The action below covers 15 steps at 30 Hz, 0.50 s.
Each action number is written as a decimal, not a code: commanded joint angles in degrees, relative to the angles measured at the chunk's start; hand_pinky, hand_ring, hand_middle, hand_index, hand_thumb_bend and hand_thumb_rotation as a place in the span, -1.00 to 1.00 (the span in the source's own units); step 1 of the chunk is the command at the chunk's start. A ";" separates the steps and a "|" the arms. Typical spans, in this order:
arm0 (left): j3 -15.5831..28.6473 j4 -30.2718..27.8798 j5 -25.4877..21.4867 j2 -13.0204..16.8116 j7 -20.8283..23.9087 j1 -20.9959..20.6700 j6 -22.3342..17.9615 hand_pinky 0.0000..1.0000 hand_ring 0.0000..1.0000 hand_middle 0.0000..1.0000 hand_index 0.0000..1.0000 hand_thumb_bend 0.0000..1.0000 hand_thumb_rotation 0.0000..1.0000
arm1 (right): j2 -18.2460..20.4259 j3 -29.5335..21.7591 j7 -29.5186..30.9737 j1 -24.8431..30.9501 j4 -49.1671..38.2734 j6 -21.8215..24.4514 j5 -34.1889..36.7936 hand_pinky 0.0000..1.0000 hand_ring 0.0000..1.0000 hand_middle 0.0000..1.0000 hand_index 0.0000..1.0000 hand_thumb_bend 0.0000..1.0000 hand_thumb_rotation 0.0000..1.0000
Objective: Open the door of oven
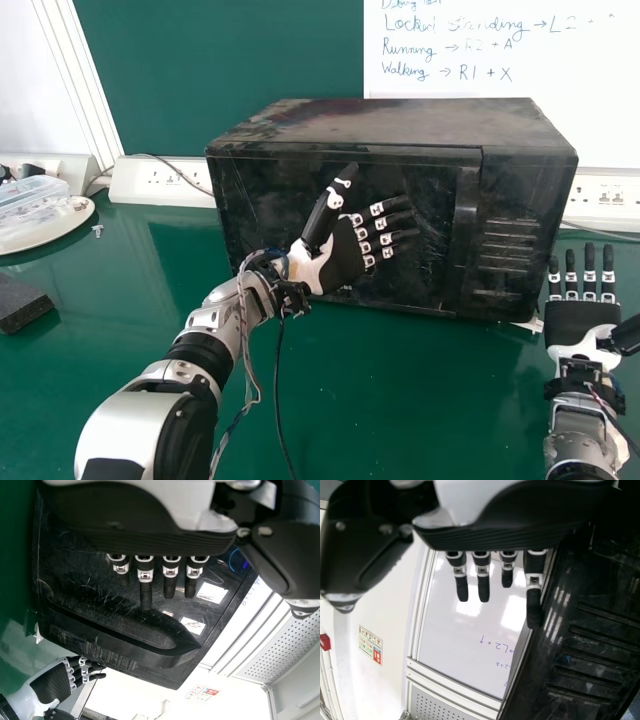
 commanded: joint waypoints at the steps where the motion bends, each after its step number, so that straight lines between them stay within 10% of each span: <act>1: 0.07 0.31 0.02 0.14 0.39 -0.35 0.45 0.36 0.74 0.85 0.84 0.98 0.63 | 0.70 -0.36 0.25 1.89 1.23 0.18 -0.59 0.62 0.82 1.00 1.00 1.00 0.84; 15: -0.76 0.80 1.18 -0.72 2.33 -0.57 -0.20 0.43 0.77 0.91 0.92 1.00 0.63 | 0.66 -0.36 0.25 1.84 1.34 0.03 -0.67 0.61 0.80 1.00 1.00 1.00 0.79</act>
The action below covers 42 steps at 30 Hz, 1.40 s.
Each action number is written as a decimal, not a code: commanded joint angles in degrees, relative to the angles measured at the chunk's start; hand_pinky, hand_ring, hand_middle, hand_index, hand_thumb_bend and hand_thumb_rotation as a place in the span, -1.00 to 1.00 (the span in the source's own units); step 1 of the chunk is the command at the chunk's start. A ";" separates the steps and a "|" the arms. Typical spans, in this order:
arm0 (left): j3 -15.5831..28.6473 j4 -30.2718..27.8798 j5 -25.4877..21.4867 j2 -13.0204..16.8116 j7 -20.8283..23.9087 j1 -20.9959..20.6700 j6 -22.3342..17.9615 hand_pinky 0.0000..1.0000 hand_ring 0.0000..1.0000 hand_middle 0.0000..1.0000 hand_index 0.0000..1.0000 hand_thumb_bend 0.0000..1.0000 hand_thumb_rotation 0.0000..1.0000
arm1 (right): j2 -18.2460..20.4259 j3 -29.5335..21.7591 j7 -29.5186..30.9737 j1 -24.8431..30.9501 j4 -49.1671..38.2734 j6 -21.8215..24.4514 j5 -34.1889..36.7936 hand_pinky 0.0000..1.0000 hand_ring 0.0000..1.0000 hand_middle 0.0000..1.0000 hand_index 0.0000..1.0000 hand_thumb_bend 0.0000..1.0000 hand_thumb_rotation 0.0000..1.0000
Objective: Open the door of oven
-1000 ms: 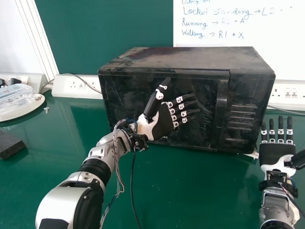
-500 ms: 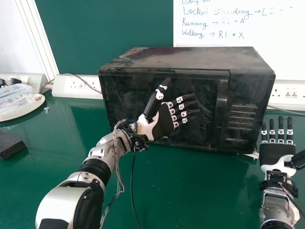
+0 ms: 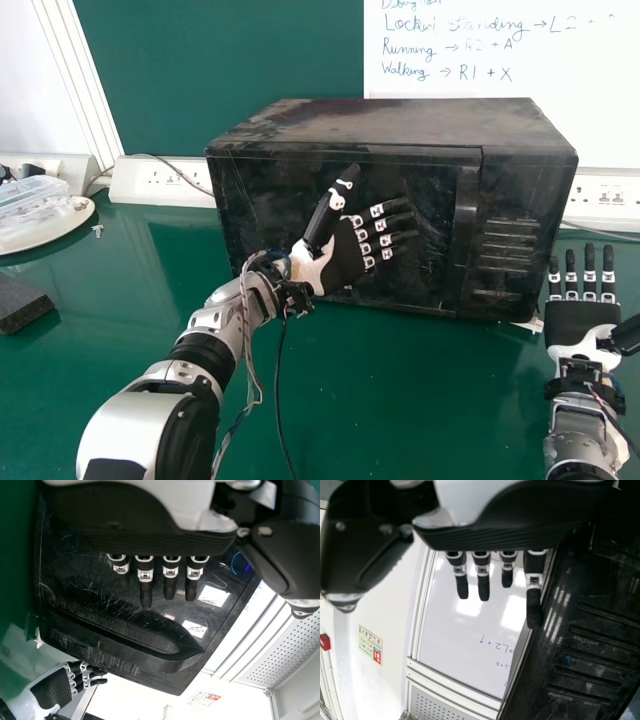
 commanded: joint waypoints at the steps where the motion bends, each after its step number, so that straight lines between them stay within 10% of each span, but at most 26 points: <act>1: -0.47 0.79 0.68 -0.27 0.55 -0.63 -0.23 0.46 0.78 0.91 0.92 1.00 0.63 | 0.61 -0.36 0.36 1.84 1.41 0.07 -0.64 0.60 0.80 1.00 1.00 1.00 0.79; 42: -0.42 1.85 2.04 -4.11 4.69 -2.79 0.49 0.43 0.85 1.00 0.98 1.00 0.63 | 0.94 -0.41 0.26 1.74 1.26 -0.45 -0.90 0.63 0.82 1.00 1.00 1.00 0.84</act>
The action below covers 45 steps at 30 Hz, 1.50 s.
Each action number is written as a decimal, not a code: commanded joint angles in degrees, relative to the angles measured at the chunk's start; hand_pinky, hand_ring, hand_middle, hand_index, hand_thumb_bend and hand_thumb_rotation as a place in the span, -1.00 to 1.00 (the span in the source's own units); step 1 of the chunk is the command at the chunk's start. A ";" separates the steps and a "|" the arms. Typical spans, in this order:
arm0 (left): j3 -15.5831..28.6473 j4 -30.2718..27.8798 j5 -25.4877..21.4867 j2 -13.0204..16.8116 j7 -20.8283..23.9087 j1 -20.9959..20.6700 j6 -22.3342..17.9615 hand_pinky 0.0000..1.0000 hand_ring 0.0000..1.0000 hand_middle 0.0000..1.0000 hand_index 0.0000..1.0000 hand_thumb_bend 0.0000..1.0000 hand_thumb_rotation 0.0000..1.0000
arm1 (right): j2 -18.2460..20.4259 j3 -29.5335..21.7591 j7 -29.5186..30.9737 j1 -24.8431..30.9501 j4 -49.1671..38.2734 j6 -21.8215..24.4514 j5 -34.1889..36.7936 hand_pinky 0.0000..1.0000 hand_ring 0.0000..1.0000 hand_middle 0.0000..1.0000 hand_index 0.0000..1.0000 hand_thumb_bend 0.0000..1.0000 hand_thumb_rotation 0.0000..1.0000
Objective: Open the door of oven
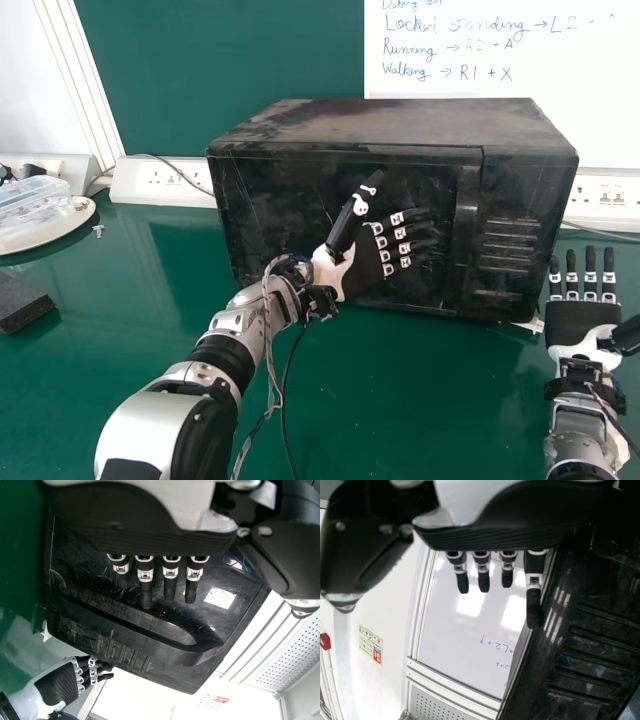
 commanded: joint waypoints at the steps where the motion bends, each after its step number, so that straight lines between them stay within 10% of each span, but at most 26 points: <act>1: -0.23 0.45 0.32 -0.24 0.50 -1.14 0.12 0.44 0.85 1.00 0.98 1.00 0.62 | 1.03 -0.22 0.10 1.82 1.02 -0.22 -0.67 0.63 0.82 1.00 1.00 1.00 0.84; 45: -2.89 0.83 3.58 -4.11 2.85 -2.66 -0.80 0.46 0.89 1.00 0.96 0.94 0.69 | 1.35 -0.87 0.01 1.03 1.80 -0.85 -1.09 0.60 0.79 1.00 1.00 1.00 0.80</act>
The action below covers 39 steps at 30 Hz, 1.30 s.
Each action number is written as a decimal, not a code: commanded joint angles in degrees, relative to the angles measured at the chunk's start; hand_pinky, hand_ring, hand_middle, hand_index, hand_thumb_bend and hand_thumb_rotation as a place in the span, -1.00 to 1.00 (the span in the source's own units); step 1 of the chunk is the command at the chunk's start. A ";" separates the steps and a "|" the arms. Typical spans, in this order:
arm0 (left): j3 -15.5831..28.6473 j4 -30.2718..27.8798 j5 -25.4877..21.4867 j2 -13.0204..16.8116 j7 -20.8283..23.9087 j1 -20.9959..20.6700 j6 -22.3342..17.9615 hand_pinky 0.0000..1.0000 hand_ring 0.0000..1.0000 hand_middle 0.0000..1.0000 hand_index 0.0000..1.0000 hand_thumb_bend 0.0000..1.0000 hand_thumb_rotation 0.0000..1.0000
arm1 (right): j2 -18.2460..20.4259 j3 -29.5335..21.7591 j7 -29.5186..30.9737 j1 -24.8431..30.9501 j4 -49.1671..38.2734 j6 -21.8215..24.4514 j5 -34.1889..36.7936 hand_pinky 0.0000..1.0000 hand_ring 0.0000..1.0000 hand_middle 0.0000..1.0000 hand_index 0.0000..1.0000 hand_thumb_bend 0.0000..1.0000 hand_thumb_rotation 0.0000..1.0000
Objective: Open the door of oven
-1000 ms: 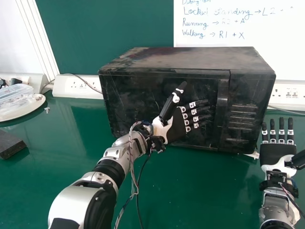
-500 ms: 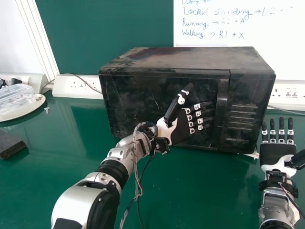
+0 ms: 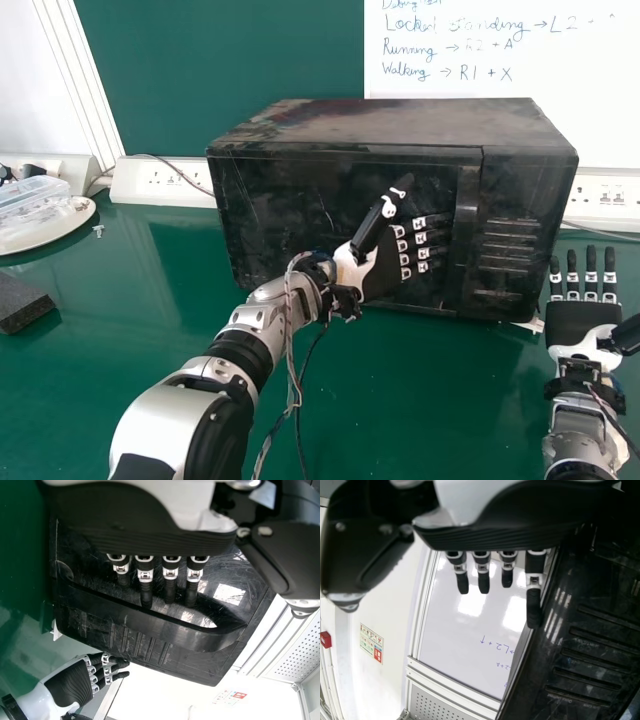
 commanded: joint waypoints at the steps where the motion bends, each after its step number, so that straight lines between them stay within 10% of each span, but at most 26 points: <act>1: -1.06 0.34 0.96 -1.24 -0.35 -1.05 -0.72 0.46 0.89 1.00 0.96 0.93 0.70 | 1.21 -0.35 0.08 1.28 1.47 0.04 -0.17 0.61 0.79 1.00 1.00 1.00 0.80; 39: -6.05 0.21 6.58 -1.85 -4.99 -3.03 -1.83 0.17 0.50 0.67 0.77 1.00 0.77 | 1.77 -0.53 -2.01 0.71 1.29 -1.39 -0.66 0.58 0.76 0.96 1.00 1.00 0.95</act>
